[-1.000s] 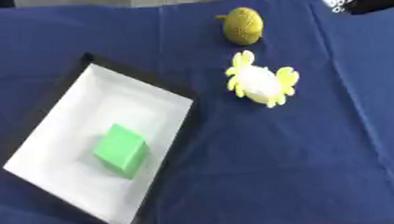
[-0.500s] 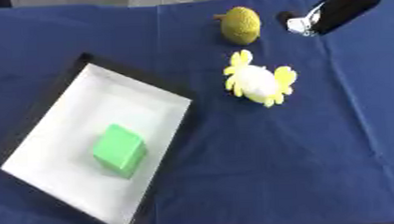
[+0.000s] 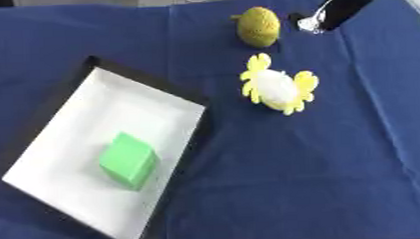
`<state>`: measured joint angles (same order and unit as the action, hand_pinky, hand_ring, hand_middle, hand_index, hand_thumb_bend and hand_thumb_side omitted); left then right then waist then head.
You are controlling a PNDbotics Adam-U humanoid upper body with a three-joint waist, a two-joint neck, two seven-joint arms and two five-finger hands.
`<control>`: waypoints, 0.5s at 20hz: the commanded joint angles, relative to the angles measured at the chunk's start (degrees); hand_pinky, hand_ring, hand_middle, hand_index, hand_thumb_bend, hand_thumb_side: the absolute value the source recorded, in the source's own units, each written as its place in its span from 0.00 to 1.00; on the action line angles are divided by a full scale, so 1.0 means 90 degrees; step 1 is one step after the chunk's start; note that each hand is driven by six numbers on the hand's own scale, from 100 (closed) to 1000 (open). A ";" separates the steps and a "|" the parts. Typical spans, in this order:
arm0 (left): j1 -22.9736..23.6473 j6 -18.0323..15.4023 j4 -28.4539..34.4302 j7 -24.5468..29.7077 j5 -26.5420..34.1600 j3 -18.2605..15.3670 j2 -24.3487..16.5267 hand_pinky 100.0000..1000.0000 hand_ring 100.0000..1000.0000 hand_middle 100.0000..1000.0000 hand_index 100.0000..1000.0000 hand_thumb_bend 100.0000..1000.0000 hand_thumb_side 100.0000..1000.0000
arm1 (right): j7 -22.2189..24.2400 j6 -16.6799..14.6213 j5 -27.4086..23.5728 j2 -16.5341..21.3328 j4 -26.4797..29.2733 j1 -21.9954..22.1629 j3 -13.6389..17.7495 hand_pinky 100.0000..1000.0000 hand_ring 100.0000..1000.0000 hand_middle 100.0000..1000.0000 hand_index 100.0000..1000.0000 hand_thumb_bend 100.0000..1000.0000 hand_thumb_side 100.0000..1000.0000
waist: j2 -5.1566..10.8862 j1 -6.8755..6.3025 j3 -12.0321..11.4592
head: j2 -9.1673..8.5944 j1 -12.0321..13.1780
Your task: Pick up objects on the table and place them in the box.
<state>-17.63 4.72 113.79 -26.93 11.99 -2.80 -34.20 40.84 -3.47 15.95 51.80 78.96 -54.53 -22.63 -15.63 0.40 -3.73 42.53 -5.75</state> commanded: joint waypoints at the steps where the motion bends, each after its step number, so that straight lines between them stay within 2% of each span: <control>1: -0.0111 -0.0001 0.0089 0.0024 -0.0007 -0.0028 -0.0081 0.87 0.85 0.78 0.89 0.22 0.69 | -0.0092 -0.0020 0.0046 -0.0004 -0.0339 -0.0221 0.0175 0.94 1.00 1.00 0.94 0.00 0.13 | 0.0001 0.0071 -0.0033 | -0.0144 -0.0069; 4: -0.0176 -0.0018 0.0089 0.0023 -0.0018 -0.0031 -0.0050 0.87 0.85 0.78 0.89 0.22 0.69 | -0.0187 -0.0045 0.0120 -0.0133 -0.0623 -0.0317 0.0228 0.95 1.00 1.00 0.95 0.00 0.16 | -0.0058 0.0069 -0.0086 | -0.0246 -0.0126; 8: -0.0266 -0.0023 0.0089 0.0035 -0.0015 -0.0018 -0.0006 0.87 0.85 0.77 0.89 0.22 0.70 | -0.0278 -0.0068 0.0281 -0.0248 -0.0884 -0.0326 0.0268 0.96 1.00 1.00 0.97 0.00 0.28 | -0.0135 0.0075 -0.0172 | -0.0326 -0.0200; 10: -0.0309 -0.0028 0.0089 0.0037 -0.0023 -0.0015 0.0009 0.87 0.85 0.77 0.89 0.22 0.70 | -0.0302 -0.0085 0.0367 -0.0276 -0.0990 -0.0326 0.0320 0.97 1.00 1.00 0.97 0.00 0.27 | -0.0181 0.0076 -0.0226 | -0.0401 -0.0226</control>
<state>-19.58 4.57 113.79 -26.77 11.97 -2.64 -33.21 38.50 -4.18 18.61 48.28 70.41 -56.24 -20.85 -17.68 0.43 -5.83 39.91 -7.49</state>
